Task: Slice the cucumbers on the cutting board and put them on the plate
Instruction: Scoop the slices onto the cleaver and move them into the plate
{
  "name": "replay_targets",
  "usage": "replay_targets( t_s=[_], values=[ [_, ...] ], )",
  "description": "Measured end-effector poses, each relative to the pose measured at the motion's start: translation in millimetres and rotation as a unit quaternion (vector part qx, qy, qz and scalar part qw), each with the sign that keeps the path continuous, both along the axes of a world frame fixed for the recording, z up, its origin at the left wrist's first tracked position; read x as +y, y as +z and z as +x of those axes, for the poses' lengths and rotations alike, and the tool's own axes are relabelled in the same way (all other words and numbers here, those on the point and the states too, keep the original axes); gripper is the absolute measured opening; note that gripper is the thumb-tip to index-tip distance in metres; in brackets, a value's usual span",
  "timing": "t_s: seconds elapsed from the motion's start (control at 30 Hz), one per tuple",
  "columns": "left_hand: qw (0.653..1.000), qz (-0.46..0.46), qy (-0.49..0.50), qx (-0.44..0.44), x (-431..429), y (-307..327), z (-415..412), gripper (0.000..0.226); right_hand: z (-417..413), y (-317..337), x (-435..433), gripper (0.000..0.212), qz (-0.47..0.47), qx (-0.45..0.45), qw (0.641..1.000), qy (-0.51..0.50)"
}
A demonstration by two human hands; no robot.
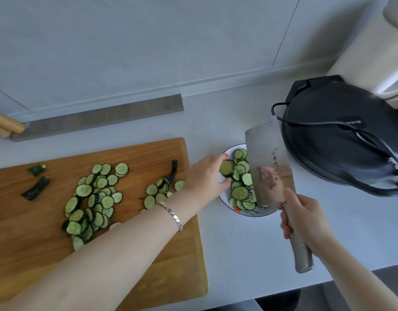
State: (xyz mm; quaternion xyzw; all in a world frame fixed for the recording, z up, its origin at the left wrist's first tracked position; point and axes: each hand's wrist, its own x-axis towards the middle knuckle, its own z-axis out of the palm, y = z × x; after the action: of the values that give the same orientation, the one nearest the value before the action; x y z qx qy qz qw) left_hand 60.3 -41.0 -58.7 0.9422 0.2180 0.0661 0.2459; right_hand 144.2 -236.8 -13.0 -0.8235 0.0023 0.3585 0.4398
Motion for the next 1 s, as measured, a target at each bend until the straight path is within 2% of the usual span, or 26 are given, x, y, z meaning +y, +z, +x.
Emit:
replay_targets(
  t_s=[0.1, 0.2, 0.3, 0.4, 0.57, 0.7, 0.8, 0.93, 1.0],
  values=[
    [1.000, -0.009, -0.018, -0.002, -6, 6, -8, 0.048, 3, 5, -6, 0.038, -0.002, -0.016, 1.000, 0.010],
    [0.997, 0.031, 0.063, -0.035, 6, 4, -47, 0.040, -5, 3, -8, 0.039, 0.004, 0.006, 1.000, 0.029],
    [0.983, 0.067, 0.173, 0.010, 23, -4, -100, 0.055, -26, -9, -4, 0.044, 0.010, 0.049, 0.997, 0.057],
    [0.970, 0.023, 0.220, 0.098, 29, -14, -139, 0.075, -51, -25, 0, 0.044, 0.024, 0.086, 0.993, 0.074],
    [0.981, -0.004, 0.155, 0.121, 26, -28, -155, 0.060, -80, -48, 3, 0.043, 0.031, 0.121, 0.988, 0.090],
    [0.985, 0.019, 0.161, 0.063, 28, -33, -150, 0.032, -93, -56, 3, 0.042, 0.034, 0.133, 0.986, 0.094],
    [0.986, 0.030, 0.153, 0.056, 31, -33, -155, 0.021, -100, -59, -1, 0.041, 0.032, 0.139, 0.985, 0.096],
    [0.981, 0.082, 0.158, 0.071, 30, -28, -163, 0.021, -103, -59, -6, 0.041, 0.030, 0.147, 0.982, 0.113],
    [0.985, 0.115, 0.115, 0.053, 26, -25, -158, 0.027, -105, -58, -9, 0.040, 0.028, 0.145, 0.982, 0.120]
  ],
)
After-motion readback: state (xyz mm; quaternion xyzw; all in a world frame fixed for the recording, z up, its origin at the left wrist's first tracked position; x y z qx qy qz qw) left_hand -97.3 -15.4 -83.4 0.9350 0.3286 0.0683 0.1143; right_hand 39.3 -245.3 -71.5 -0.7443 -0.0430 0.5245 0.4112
